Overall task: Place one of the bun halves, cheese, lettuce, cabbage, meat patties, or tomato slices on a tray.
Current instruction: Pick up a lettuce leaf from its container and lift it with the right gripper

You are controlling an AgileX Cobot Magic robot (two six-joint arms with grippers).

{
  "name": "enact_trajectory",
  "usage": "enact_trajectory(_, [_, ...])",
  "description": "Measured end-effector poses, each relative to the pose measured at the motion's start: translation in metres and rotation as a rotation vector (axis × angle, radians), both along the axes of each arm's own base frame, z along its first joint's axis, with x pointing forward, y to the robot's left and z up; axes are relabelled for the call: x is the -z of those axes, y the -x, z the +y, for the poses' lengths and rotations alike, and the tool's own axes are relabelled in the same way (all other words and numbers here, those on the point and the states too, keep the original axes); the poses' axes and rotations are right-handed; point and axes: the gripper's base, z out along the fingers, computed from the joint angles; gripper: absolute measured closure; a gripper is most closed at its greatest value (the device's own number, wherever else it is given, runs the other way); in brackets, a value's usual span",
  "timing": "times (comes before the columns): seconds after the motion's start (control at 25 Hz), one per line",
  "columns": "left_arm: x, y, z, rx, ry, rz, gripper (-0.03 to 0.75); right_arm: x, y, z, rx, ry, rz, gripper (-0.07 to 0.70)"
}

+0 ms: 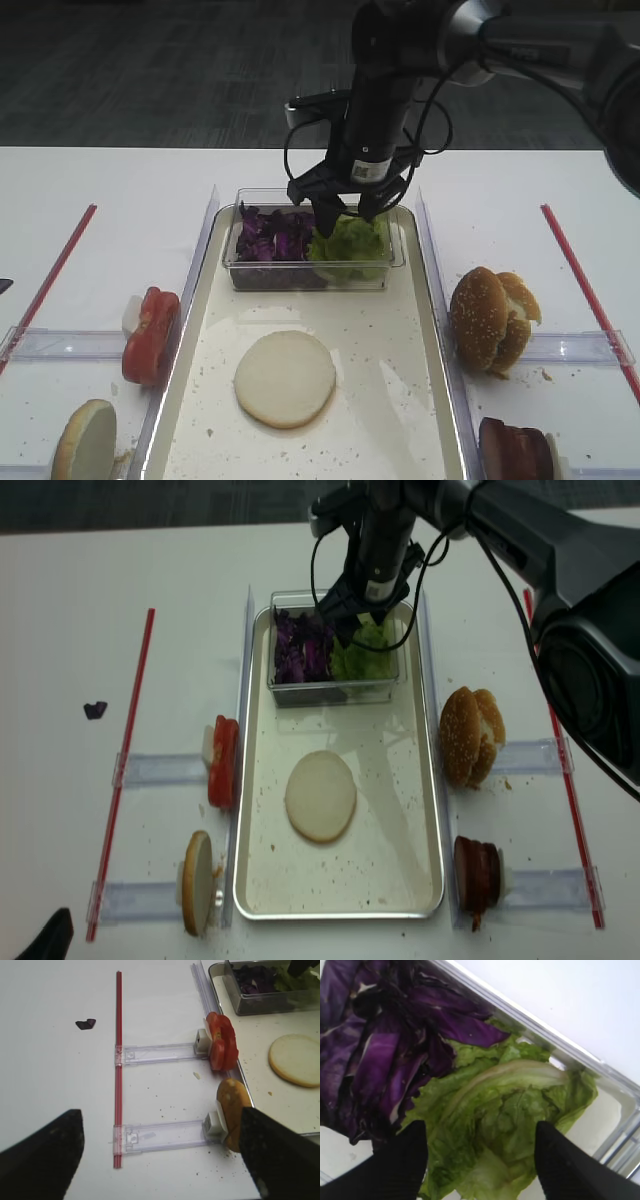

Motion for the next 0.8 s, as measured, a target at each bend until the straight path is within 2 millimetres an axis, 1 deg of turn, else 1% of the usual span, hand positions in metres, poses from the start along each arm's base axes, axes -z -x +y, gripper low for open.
enact_trajectory(0.16, [0.000,0.000,0.000,0.000,0.000,0.000,0.136,0.011,-0.001,0.001,0.000,0.009,0.023,0.144])
enact_trajectory(0.36, [0.000,0.000,0.000,0.000,0.000,0.000,0.136,0.019,-0.002,0.001,0.002,0.011,0.038,0.144])
enact_trajectory(0.8, [0.000,0.000,0.000,0.000,0.000,0.000,0.136,0.021,-0.003,0.002,0.005,0.005,0.032,0.144])
